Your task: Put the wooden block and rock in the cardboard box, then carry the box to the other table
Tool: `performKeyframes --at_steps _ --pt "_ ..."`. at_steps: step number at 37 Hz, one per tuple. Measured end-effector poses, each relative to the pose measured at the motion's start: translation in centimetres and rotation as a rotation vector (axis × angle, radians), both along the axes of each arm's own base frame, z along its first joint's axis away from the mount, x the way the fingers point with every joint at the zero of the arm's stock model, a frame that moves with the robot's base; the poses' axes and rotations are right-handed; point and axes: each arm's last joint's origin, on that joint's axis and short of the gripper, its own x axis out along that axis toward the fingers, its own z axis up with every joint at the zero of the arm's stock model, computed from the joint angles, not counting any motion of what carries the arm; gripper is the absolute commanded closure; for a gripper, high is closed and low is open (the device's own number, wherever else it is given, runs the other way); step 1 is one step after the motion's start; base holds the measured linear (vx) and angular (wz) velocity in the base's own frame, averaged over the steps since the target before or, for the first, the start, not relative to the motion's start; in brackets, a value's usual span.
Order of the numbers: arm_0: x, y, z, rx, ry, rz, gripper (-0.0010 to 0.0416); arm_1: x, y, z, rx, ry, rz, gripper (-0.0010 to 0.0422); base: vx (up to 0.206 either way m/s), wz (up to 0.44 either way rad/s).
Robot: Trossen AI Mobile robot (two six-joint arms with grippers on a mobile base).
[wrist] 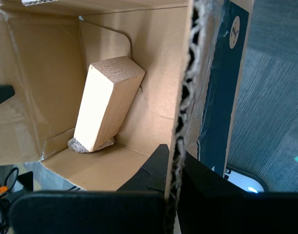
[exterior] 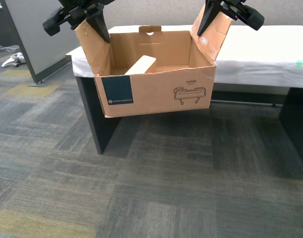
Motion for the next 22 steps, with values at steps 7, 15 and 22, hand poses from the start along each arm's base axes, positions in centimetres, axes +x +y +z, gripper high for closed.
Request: performKeyframes --at_steps 7,15,22 --pt "0.04 0.00 0.00 -0.008 -0.005 -0.007 0.0406 0.07 -0.04 0.04 0.000 -0.016 -0.014 0.0413 0.156 -0.007" --pt "0.04 0.01 0.00 -0.008 -0.005 -0.008 0.0406 0.12 -0.06 0.07 -0.002 -0.022 -0.014 0.0413 0.152 -0.035" --pt "0.02 0.01 -0.01 -0.009 -0.002 -0.009 0.0406 0.08 -0.04 0.05 0.000 -0.018 -0.015 0.0413 0.169 -0.048"
